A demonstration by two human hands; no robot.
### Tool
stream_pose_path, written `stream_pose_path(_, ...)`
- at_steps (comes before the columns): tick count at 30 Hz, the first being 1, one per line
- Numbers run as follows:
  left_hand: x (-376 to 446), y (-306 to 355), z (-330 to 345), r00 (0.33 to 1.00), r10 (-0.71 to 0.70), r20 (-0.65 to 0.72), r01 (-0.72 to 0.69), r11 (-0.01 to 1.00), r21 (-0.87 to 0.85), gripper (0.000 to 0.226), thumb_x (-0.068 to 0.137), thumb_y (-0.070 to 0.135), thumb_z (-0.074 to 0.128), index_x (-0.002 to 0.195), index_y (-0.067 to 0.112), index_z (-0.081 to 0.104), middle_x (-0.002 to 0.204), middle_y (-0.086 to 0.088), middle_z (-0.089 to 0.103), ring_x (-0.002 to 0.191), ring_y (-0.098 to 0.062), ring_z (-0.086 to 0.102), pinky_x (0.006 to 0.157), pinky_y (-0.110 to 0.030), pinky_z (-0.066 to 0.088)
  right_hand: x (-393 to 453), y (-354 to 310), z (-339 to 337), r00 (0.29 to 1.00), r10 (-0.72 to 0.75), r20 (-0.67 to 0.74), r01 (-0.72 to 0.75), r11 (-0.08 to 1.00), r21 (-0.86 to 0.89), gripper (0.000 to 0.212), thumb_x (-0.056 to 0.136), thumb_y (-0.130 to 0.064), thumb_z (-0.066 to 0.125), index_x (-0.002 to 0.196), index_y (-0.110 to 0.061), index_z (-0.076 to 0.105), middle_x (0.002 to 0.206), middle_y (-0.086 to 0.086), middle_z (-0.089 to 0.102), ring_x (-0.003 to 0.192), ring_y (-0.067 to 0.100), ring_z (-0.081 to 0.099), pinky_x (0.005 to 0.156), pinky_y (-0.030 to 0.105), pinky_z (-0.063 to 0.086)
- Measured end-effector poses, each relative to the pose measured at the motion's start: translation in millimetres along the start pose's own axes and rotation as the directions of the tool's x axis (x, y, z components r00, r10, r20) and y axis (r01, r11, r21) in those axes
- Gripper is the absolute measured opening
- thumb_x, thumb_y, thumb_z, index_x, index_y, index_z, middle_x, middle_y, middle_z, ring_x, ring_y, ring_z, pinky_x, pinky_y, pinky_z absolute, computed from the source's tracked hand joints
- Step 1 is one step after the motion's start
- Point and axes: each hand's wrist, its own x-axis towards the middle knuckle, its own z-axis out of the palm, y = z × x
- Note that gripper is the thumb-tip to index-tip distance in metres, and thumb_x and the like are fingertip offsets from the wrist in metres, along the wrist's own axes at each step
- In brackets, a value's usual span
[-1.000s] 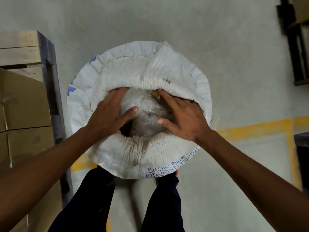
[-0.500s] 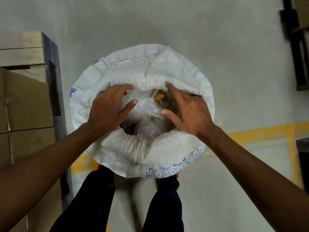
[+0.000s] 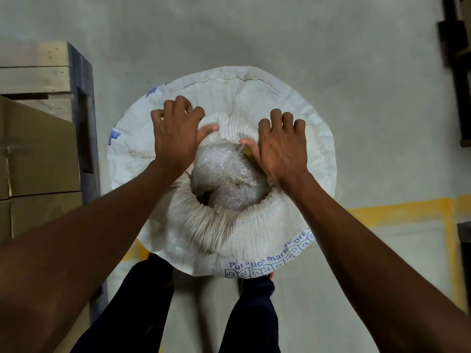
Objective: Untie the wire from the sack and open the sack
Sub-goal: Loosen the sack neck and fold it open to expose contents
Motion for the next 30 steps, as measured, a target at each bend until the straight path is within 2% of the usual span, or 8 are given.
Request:
stream_pose_path(5, 9, 7, -14, 0.999, 0.028, -0.047, -0.044, 0.929, -0.367, 0.046, 0.108, 0.05, 0.051, 0.083, 0.011, 0.055, 0.072, -0.005, 0.056, 0.068, -0.024, 0.053, 0.062, -0.038, 0.04, 20, 1, -8, 1.0, 0.015, -0.015, -0.012, 0.974, 0.228, 0.062, 0.11, -0.056, 0.028, 0.112, -0.005, 0.063, 0.107, 0.015, 0.065, 0.095, 0.035, 0.059, 0.074, 0.043, 0.042)
stream_pose_path(10, 35, 2, -51, 0.999, 0.007, -0.045, -0.029, 0.859, -0.511, 0.057, 0.107, 0.052, 0.053, 0.076, 0.005, 0.05, 0.064, -0.011, 0.046, 0.06, -0.029, 0.046, 0.063, -0.043, 0.038, 45, 19, -38, 0.991, 0.092, -0.093, -0.035, 0.871, 0.491, 0.047, 0.109, -0.055, 0.042, 0.091, -0.011, 0.046, 0.074, 0.011, 0.057, 0.068, 0.04, 0.047, 0.062, 0.038, 0.032)
stream_pose_path(13, 52, -6, -66, 0.999, 0.025, 0.02, -0.01, 0.83, -0.558, 0.064, 0.106, 0.05, 0.057, 0.067, 0.0, 0.049, 0.061, -0.021, 0.044, 0.059, -0.038, 0.044, 0.061, -0.039, 0.031, 57, 33, -42, 0.992, 0.125, 0.018, -0.113, 0.819, 0.563, 0.058, 0.109, -0.06, 0.032, 0.082, -0.012, 0.047, 0.071, 0.0, 0.053, 0.073, 0.033, 0.05, 0.067, 0.038, 0.034)
stream_pose_path(18, 71, -23, -73, 0.992, 0.006, 0.127, 0.071, 0.801, -0.595, 0.064, 0.101, 0.05, 0.065, 0.057, 0.012, 0.037, 0.058, -0.002, 0.028, 0.051, -0.01, 0.025, 0.053, -0.029, 0.021, 74, 51, -41, 0.971, 0.13, 0.201, -0.233, 0.711, 0.663, 0.072, 0.101, -0.077, 0.021, 0.061, -0.019, 0.034, 0.06, -0.004, 0.045, 0.059, 0.018, 0.046, 0.065, 0.035, 0.034)
stream_pose_path(21, 68, -22, -67, 0.988, -0.026, 0.154, 0.116, 0.783, -0.611, 0.066, 0.098, 0.052, 0.068, 0.061, 0.002, 0.047, 0.059, -0.017, 0.037, 0.054, -0.018, 0.034, 0.058, -0.035, 0.029, 76, 51, -42, 0.945, 0.176, 0.275, -0.319, 0.687, 0.653, 0.069, 0.09, -0.089, 0.017, 0.062, -0.027, 0.031, 0.065, -0.008, 0.044, 0.066, 0.019, 0.047, 0.069, 0.036, 0.034)
stream_pose_path(23, 58, -16, -59, 0.988, -0.066, 0.137, 0.136, 0.786, -0.603, 0.064, 0.095, 0.057, 0.069, 0.071, -0.002, 0.059, 0.067, -0.024, 0.055, 0.06, -0.033, 0.049, 0.061, -0.042, 0.039, 66, 45, -41, 0.956, 0.242, 0.167, -0.294, 0.777, 0.556, 0.07, 0.088, -0.091, 0.017, 0.074, -0.031, 0.048, 0.076, -0.005, 0.056, 0.078, 0.025, 0.056, 0.074, 0.037, 0.037)
stream_pose_path(25, 43, -11, -54, 0.987, -0.137, 0.08, 0.159, 0.806, -0.57, 0.058, 0.091, 0.065, 0.068, 0.08, 0.008, 0.066, 0.071, -0.012, 0.064, 0.065, -0.028, 0.058, 0.063, -0.041, 0.041, 50, 32, -39, 0.958, 0.285, 0.008, -0.26, 0.864, 0.432, 0.084, 0.088, -0.091, 0.018, 0.103, -0.02, 0.061, 0.085, 0.004, 0.069, 0.083, 0.033, 0.066, 0.071, 0.036, 0.037)
stream_pose_path(30, -4, 11, -43, 0.946, -0.314, -0.082, 0.245, 0.856, -0.455, 0.059, 0.089, 0.075, 0.062, 0.114, 0.023, 0.07, 0.108, 0.002, 0.069, 0.102, -0.022, 0.065, 0.083, -0.039, 0.046, 5, -2, -30, 0.896, 0.44, -0.05, -0.417, 0.875, 0.246, 0.087, 0.094, -0.084, 0.026, 0.138, -0.013, 0.051, 0.112, 0.016, 0.068, 0.097, 0.041, 0.064, 0.082, 0.049, 0.043)
